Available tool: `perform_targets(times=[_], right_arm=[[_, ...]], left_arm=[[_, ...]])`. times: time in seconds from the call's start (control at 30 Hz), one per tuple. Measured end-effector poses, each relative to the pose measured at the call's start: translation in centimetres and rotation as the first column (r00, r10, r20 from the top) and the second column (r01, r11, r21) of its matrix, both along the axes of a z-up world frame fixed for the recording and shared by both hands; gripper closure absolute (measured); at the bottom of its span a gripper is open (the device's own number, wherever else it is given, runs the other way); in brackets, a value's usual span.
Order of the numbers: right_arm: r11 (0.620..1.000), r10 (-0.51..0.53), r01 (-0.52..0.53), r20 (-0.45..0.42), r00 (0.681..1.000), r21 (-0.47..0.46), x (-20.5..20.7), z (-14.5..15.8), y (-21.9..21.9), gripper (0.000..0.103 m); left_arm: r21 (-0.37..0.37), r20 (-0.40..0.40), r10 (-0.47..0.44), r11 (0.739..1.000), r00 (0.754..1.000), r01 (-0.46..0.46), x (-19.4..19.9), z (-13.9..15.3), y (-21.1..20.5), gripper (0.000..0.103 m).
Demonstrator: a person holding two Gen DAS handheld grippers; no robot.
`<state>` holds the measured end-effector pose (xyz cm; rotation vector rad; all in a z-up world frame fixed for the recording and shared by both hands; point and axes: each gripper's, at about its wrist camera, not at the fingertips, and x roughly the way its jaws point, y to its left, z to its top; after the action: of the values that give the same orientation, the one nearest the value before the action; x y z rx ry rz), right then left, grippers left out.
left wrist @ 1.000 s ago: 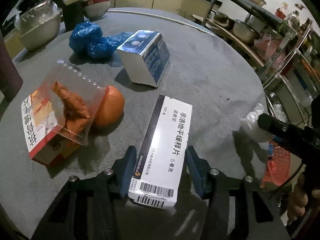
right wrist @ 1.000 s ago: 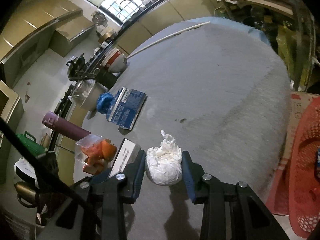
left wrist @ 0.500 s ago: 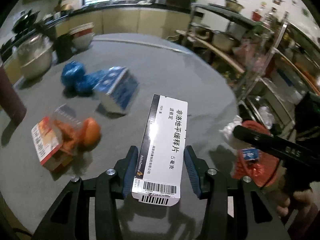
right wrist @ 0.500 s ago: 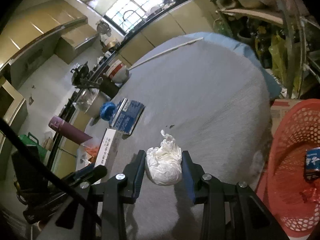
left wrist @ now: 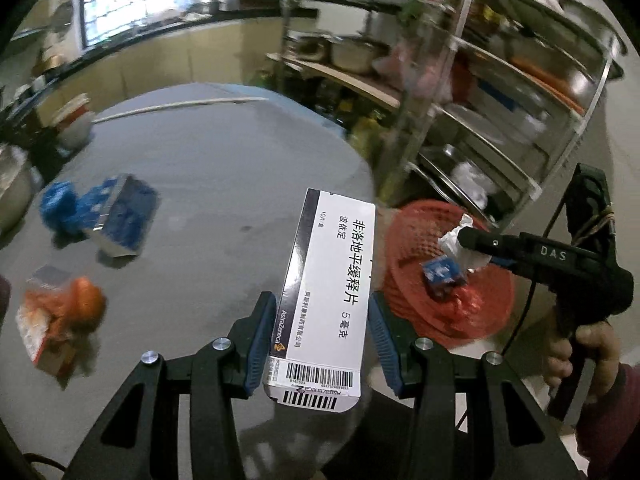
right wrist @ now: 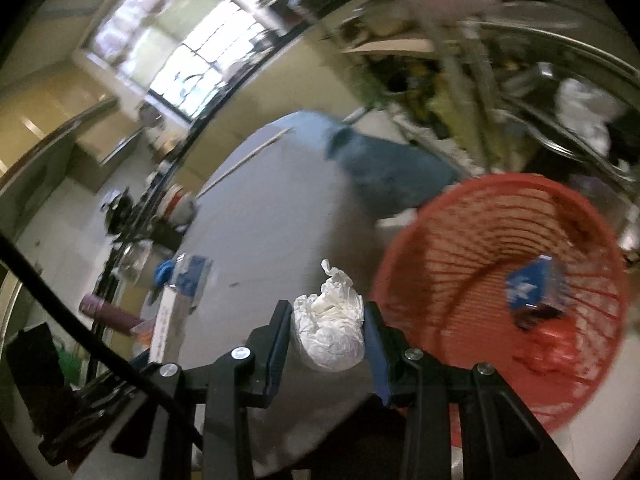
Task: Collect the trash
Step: 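Release the white bag into the red basket with the right tool while the left drops the white box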
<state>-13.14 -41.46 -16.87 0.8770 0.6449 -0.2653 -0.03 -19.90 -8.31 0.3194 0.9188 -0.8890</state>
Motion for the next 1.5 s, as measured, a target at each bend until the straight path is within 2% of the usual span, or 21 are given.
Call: perform_targets(times=[0.27, 0.47, 0.7, 0.83, 0.93, 0.97, 1.0, 1.17, 1.27, 1.4, 1.5], right_arm=[[0.989, -0.132, 0.135, -0.046, 0.990, 0.053, -5.6, -2.7, -3.5, 0.065], [0.983, -0.178, 0.179, -0.031, 0.984, 0.043, -7.5, -2.6, -5.0, 0.065], [0.969, -0.240, 0.241, -0.019, 0.970, 0.056, -9.3, -2.8, -6.5, 0.065], [0.956, -0.274, 0.274, -0.015, 0.962, 0.102, -10.0, -3.6, -7.4, 0.064], [0.947, -0.290, 0.289, -0.013, 0.957, 0.141, -9.8, -4.1, -7.8, 0.059], [0.946, -0.285, 0.281, -0.002, 0.959, 0.160, -9.7, -4.2, -7.8, 0.051], [0.946, -0.282, 0.277, 0.006, 0.959, 0.166, -9.4, -4.1, -7.9, 0.049], [0.958, -0.253, 0.245, 0.037, 0.967, 0.149, -8.0, -3.1, -7.2, 0.048], [0.964, -0.234, 0.225, 0.048, 0.971, 0.142, -6.9, -2.7, -6.5, 0.047], [0.980, -0.170, 0.162, 0.057, 0.984, 0.115, -4.4, -1.8, -4.8, 0.047], [0.992, -0.104, 0.099, 0.069, 0.992, 0.078, -1.8, -0.5, -2.8, 0.047]], left_arm=[[0.057, -0.024, -0.153, 0.986, 0.988, 0.155, -2.8, -1.4, -6.3, 0.054], [0.076, -0.002, -0.239, 0.968, 0.971, 0.238, -5.2, -1.3, -9.8, 0.054], [0.096, -0.009, -0.307, 0.947, 0.952, 0.307, -6.7, -1.4, -13.3, 0.054], [0.104, -0.032, -0.331, 0.938, 0.943, 0.332, -6.9, -2.3, -15.1, 0.052], [0.101, -0.056, -0.340, 0.933, 0.939, 0.344, -6.9, -2.9, -15.8, 0.052], [0.101, -0.061, -0.339, 0.933, 0.939, 0.344, -6.8, -3.1, -15.9, 0.051], [0.108, -0.064, -0.333, 0.935, 0.941, 0.339, -6.7, -3.2, -15.7, 0.047], [0.082, -0.043, -0.298, 0.950, 0.954, 0.301, -5.8, -2.2, -14.1, 0.044], [0.065, 0.000, -0.253, 0.965, 0.967, 0.253, -5.1, -1.0, -11.8, 0.042], [0.056, 0.077, -0.157, 0.987, 0.985, 0.153, -3.7, 0.6, -7.4, 0.041], [0.053, 0.140, -0.067, 0.997, 0.988, 0.060, -2.5, 1.6, -3.6, 0.039]])
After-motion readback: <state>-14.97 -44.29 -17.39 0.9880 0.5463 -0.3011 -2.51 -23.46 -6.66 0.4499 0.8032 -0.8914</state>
